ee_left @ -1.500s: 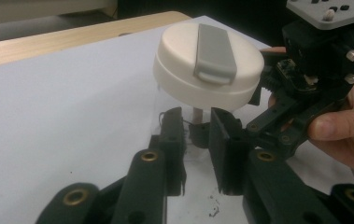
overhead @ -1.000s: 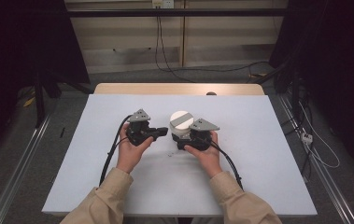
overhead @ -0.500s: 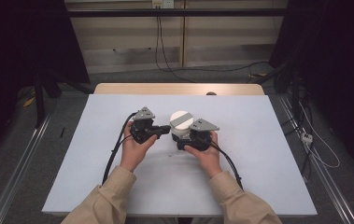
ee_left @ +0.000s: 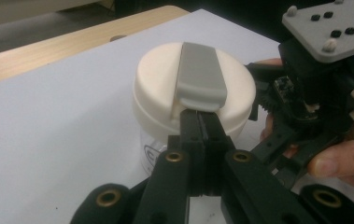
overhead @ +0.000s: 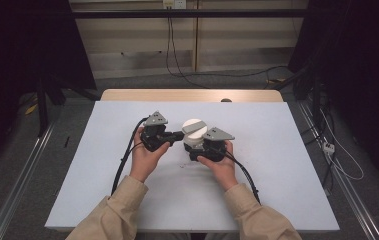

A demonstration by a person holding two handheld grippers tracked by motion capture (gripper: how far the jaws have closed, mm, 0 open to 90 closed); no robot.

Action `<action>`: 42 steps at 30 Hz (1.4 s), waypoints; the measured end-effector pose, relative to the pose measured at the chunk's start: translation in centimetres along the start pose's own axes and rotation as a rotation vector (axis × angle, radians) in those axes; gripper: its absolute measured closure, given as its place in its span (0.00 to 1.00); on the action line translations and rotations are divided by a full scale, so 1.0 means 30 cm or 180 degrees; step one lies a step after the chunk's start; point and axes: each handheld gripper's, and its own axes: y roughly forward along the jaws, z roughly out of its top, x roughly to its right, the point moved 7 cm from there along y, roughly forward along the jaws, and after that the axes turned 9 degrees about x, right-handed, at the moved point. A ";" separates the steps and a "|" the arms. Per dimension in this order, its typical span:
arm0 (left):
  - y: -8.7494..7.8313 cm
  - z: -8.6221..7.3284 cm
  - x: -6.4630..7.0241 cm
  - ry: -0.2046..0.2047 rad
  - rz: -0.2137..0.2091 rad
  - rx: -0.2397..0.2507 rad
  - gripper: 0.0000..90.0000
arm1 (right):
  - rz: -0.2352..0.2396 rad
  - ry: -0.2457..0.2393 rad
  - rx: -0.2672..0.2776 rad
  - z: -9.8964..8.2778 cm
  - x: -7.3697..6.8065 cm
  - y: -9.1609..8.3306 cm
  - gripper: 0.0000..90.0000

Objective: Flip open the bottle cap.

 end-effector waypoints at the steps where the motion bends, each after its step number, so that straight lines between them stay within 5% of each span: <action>1: 0.000 0.005 0.001 0.0009 0.0003 -0.0002 1.00 | 0.0000 0.0000 0.0000 0.000 0.000 0.000 0.21; 42: 0.065 0.128 0.014 0.0127 0.0016 -0.0071 1.00 | -0.0009 -0.0011 -0.0002 0.000 -0.001 0.000 0.21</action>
